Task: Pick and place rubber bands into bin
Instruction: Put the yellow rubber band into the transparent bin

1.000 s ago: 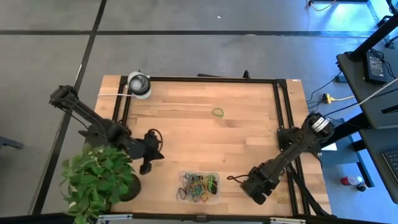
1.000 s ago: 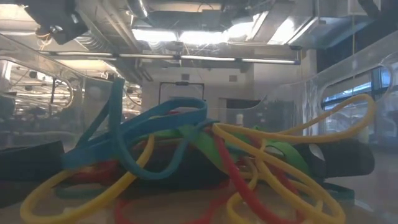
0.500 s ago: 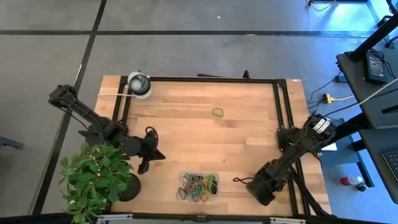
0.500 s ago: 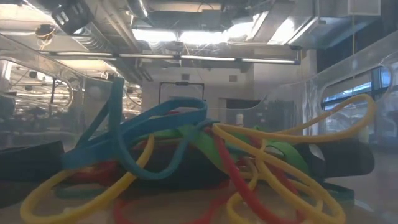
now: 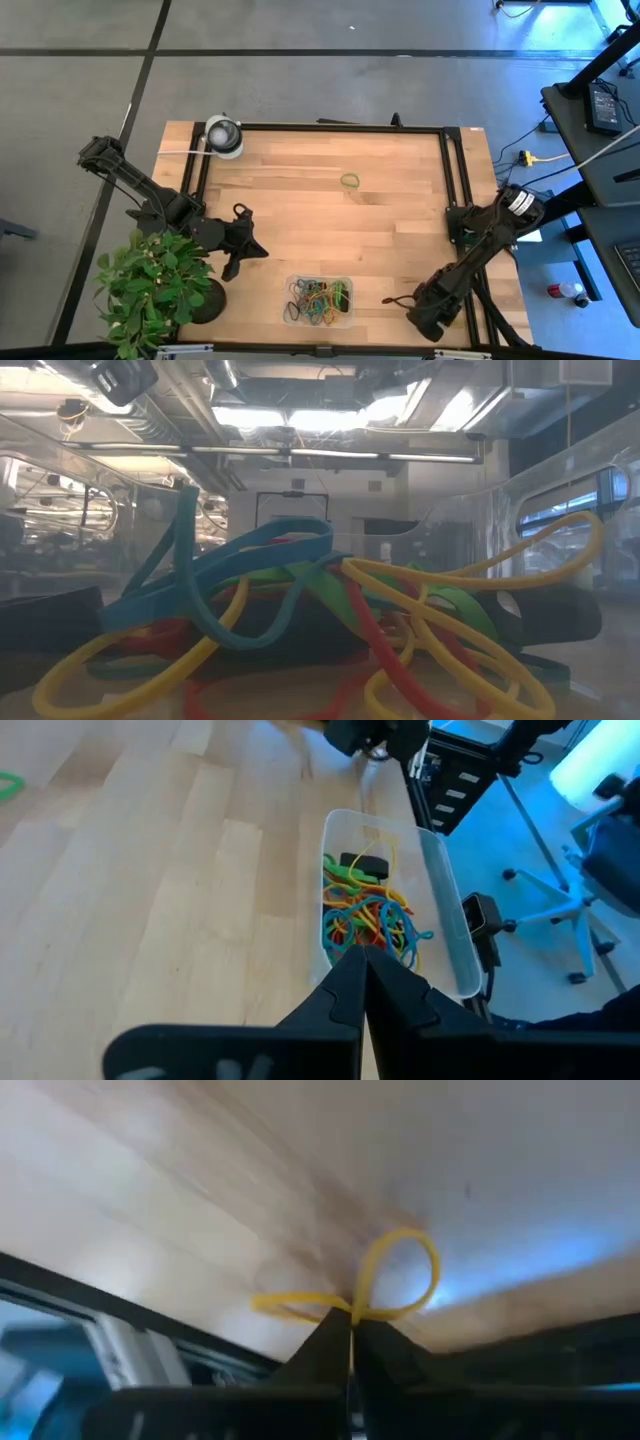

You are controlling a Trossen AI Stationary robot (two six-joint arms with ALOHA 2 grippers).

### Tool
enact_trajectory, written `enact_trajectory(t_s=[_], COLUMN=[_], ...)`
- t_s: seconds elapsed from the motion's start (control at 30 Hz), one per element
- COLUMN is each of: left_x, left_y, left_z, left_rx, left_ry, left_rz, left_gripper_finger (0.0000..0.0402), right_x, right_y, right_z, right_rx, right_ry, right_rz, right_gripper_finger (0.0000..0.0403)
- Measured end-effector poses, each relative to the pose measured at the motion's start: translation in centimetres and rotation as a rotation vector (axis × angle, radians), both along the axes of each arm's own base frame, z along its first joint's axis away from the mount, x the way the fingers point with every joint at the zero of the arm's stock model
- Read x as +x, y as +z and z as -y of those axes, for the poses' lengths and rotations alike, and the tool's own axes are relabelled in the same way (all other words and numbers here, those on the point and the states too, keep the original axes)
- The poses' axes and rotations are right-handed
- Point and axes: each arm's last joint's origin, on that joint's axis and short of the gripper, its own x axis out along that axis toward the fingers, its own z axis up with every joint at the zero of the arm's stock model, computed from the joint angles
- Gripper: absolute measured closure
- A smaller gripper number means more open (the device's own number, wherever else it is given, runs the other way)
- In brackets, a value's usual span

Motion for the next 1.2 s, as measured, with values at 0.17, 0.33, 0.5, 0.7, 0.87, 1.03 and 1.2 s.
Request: enact_trajectory(t_s=[0.17,0.33,0.5,0.7,0.87,1.03,1.2], left_x=[0.1,0.3,1.1,1.9,2.4,2.6,2.8], left_y=[0.0,0.1,0.6,0.6,0.6,0.6,0.5], left_z=[-0.2,-0.5,-1.4,-3.1,-4.5,-5.6,-6.4], left_rx=[0.046,0.122,0.118,0.139,0.169,0.194,0.229], left_ry=[0.036,0.059,-0.012,-0.006,-0.009,-0.017,-0.008], left_rz=[0.020,0.052,0.089,0.095,0.093,0.093,0.090], left_gripper_finger=[0.0400,0.0399,0.0400,0.0400,0.0400,0.0399,0.0400], right_x=[0.8,1.6,3.1,5.5,9.9,15.1,19.4], right_y=[3.4,8.1,13.1,16.9,17.0,16.0,14.3], right_z=[-0.7,-1.9,-2.8,-3.2,-4.0,-4.7,-4.7], right_rx=[-0.182,-0.315,-0.417,-0.486,-0.504,-0.500,-0.514], right_ry=[-0.076,-0.186,-0.263,-0.299,-0.232,-0.173,-0.155], right_rz=[0.177,0.391,0.617,0.815,0.874,0.940,0.969], right_gripper_finger=[0.0399,0.0401,0.0401,0.0402,0.0403,0.0403,0.0403])
